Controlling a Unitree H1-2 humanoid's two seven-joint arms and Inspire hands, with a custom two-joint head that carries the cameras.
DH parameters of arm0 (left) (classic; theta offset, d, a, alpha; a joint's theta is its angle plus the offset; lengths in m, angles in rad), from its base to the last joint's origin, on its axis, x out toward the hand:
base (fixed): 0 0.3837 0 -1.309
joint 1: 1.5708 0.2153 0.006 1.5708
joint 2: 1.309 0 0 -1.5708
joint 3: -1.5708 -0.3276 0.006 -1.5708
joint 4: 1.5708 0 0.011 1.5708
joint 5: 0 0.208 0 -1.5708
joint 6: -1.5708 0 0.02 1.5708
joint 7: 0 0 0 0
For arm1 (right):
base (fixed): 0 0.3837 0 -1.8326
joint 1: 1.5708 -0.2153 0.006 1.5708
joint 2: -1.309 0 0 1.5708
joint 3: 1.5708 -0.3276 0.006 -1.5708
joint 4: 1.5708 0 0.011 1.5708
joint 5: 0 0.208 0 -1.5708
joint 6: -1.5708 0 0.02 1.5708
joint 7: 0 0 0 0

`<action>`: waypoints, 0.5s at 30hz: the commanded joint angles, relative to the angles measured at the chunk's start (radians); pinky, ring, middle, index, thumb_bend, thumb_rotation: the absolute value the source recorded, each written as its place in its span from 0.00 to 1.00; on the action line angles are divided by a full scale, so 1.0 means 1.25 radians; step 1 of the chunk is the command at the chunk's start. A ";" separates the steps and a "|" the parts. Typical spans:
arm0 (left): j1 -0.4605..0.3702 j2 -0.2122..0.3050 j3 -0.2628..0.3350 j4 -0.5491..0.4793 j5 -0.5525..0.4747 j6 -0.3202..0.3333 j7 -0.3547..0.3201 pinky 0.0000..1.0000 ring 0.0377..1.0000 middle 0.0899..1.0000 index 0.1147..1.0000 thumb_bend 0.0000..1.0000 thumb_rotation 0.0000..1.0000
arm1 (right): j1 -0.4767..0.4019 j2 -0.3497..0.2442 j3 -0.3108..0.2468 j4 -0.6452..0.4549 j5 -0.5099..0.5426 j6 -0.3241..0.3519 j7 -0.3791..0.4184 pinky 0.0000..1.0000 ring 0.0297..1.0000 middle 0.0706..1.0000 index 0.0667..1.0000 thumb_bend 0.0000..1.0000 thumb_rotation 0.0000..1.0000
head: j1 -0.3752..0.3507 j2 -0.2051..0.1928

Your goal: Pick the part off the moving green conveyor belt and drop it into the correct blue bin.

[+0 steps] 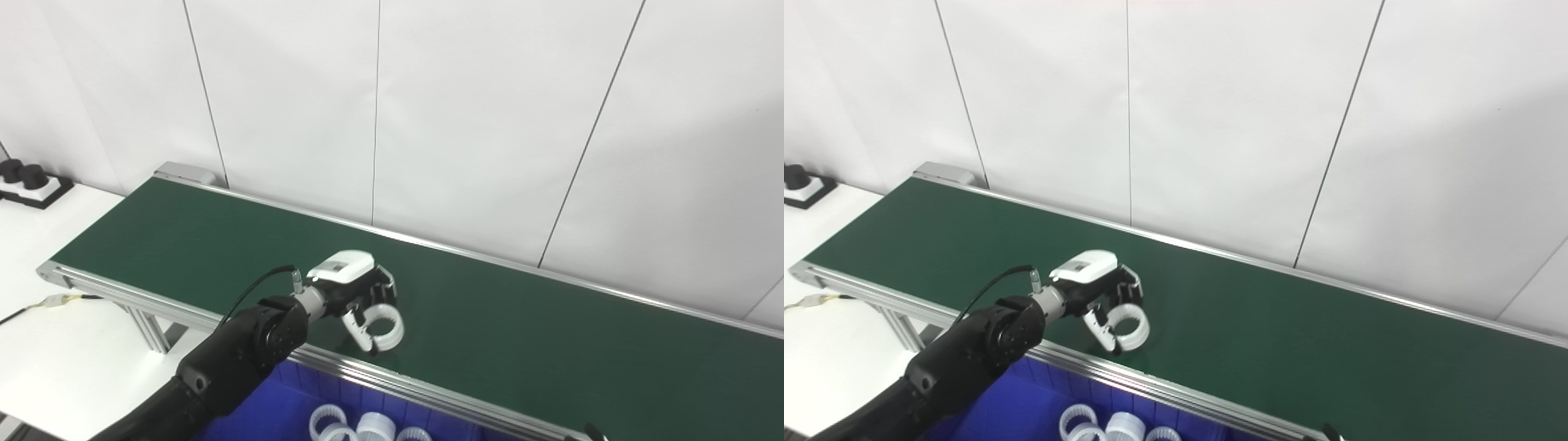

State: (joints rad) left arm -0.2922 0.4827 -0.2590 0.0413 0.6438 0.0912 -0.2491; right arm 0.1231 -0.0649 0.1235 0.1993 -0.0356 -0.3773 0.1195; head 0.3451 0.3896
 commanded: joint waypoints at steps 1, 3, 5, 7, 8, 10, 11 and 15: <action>0.008 -0.002 0.023 -0.066 -0.014 0.007 0.008 0.56 0.46 0.43 0.41 0.50 0.00 | -0.005 0.001 -0.003 -0.021 0.005 -0.004 0.000 0.67 0.76 0.81 0.92 0.32 0.80 | -0.004 0.003; 0.031 -0.011 0.036 -0.121 -0.024 0.019 0.001 0.48 0.43 0.42 0.43 0.50 0.00 | -0.005 0.001 -0.004 -0.022 0.009 -0.002 0.002 0.68 0.76 0.81 0.92 0.32 0.78 | -0.006 0.004; 0.048 -0.018 0.044 -0.161 -0.029 0.026 -0.003 0.42 0.41 0.41 0.44 0.50 0.00 | -0.005 -0.001 -0.006 -0.021 0.015 -0.004 0.005 0.68 0.76 0.82 0.92 0.32 0.77 | -0.007 0.007; 0.075 -0.036 0.056 -0.211 -0.035 0.044 -0.001 0.38 0.39 0.41 0.45 0.50 0.00 | -0.006 -0.002 -0.007 -0.019 0.017 -0.006 0.006 0.68 0.76 0.81 0.92 0.34 0.77 | -0.008 0.010; 0.090 -0.045 0.061 -0.238 -0.036 0.053 0.000 0.38 0.39 0.42 0.45 0.50 0.00 | -0.006 -0.003 -0.007 -0.018 0.017 -0.007 0.007 0.68 0.76 0.81 0.92 0.36 0.77 | -0.009 0.012; 0.110 -0.060 0.067 -0.273 -0.037 0.064 -0.002 0.39 0.39 0.42 0.45 0.50 0.00 | -0.006 -0.006 -0.008 -0.019 0.016 -0.007 0.008 0.68 0.76 0.81 0.92 0.37 0.77 | -0.011 0.016; 0.122 -0.067 0.068 -0.291 -0.035 0.068 -0.002 0.40 0.40 0.42 0.45 0.50 0.00 | -0.005 -0.007 -0.008 -0.020 0.015 -0.007 0.007 0.68 0.76 0.81 0.92 0.37 0.78 | -0.011 0.016; 0.171 -0.096 0.069 -0.350 -0.023 0.080 0.002 0.40 0.40 0.42 0.45 0.50 0.00 | -0.004 -0.009 -0.010 -0.026 0.022 -0.002 0.009 0.68 0.76 0.81 0.91 0.39 0.77 | -0.021 0.029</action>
State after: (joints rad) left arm -0.0749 0.3642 -0.1857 -0.3553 0.6034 0.1814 -0.2624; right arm 0.1245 -0.0774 0.1148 0.1993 -0.0197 -0.3765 0.1257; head 0.3176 0.4249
